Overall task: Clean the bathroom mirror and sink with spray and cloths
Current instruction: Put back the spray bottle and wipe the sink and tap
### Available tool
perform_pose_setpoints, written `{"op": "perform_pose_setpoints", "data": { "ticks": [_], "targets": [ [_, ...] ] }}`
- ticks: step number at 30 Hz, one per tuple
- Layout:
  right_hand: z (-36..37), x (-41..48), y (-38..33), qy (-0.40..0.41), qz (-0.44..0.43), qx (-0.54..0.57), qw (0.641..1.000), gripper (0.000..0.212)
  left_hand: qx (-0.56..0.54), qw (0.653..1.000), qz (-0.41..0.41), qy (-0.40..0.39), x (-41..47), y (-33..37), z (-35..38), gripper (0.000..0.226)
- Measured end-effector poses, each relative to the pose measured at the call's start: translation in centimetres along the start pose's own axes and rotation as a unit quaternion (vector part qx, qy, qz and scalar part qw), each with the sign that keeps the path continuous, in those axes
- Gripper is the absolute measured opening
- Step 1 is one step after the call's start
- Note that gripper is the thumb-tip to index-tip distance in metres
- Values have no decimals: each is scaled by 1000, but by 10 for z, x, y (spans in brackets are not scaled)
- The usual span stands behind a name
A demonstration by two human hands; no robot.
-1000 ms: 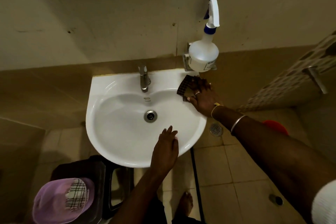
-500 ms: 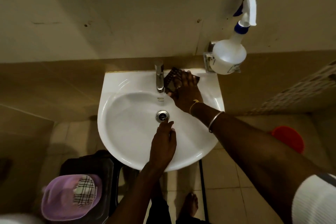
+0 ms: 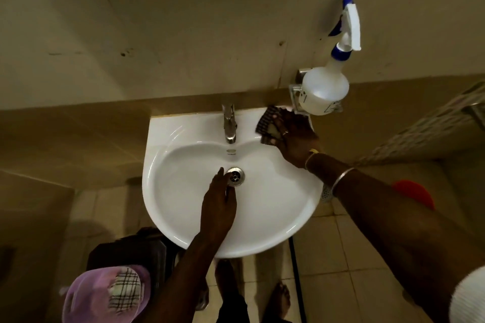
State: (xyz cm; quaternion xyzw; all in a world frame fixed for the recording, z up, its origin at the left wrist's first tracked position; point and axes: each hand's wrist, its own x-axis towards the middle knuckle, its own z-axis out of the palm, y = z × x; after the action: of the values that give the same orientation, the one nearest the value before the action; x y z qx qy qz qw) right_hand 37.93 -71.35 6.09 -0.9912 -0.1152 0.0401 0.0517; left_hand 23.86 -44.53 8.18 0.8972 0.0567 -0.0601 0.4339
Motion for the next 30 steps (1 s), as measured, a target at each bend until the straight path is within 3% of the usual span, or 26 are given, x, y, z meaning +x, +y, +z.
{"op": "perform_pose_setpoints", "data": {
  "ticks": [8, 15, 20, 24, 30],
  "targets": [
    [17, 3, -54, 59, 253, 62, 964, 71, -15, 1000, 9, 21, -2, -7, -9, 38],
    [11, 33, -119, 66, 93, 79, 990, 65, -13, 999, 12, 36, 2, -24, -23, 36],
    [10, 31, -88, 9, 49, 53, 997, 76, -12, 998, 39, 51, 31, -21, -43, 38],
    [11, 15, -60, 42, 99, 17, 994, 67, 12, 998, 59, 35, 66, -11, -48, 41],
    [19, -9, -33, 61, 252, 18, 966, 67, 35, 997, 71, 7, 100, -1, -52, 45]
  ]
}}
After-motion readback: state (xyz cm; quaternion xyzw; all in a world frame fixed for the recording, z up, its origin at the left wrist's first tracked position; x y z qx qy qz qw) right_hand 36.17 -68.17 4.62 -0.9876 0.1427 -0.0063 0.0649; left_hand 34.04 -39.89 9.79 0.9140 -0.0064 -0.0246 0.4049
